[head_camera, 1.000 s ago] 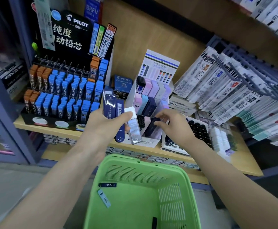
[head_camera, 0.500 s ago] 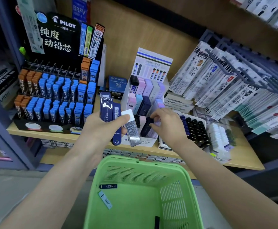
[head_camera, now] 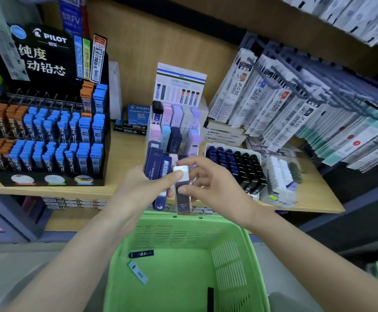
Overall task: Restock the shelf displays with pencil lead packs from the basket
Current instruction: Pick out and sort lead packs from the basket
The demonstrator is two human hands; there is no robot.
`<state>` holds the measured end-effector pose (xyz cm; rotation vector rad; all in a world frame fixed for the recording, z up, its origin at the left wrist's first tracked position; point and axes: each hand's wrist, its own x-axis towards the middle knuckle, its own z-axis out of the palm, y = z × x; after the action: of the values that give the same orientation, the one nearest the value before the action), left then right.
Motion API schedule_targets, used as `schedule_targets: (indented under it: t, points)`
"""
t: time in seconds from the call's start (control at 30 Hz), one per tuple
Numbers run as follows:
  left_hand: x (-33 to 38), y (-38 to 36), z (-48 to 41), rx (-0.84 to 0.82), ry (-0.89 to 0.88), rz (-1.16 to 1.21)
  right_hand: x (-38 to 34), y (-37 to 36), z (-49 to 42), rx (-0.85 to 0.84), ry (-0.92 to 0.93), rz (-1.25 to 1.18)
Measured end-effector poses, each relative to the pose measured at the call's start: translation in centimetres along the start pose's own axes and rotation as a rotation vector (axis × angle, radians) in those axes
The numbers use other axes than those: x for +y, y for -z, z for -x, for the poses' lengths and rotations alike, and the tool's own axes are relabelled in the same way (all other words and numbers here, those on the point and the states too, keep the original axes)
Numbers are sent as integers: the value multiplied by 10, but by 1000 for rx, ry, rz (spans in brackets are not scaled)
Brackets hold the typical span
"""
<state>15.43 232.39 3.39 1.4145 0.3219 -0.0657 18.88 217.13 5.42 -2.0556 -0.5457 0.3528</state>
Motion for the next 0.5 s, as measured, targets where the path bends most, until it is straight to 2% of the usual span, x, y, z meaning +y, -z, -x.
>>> schedule_targets:
  t: [0.17,0.33,0.5]
  points:
    - [-9,-22,4,-35,34,-39,19,33,26,191,-61,-42]
    - [-20,-45,5,-107,65,-126,52,93,58,532,-120,-1]
    - [-37,-66,4,-115,92,-234,93,153,80,842,-167,148]
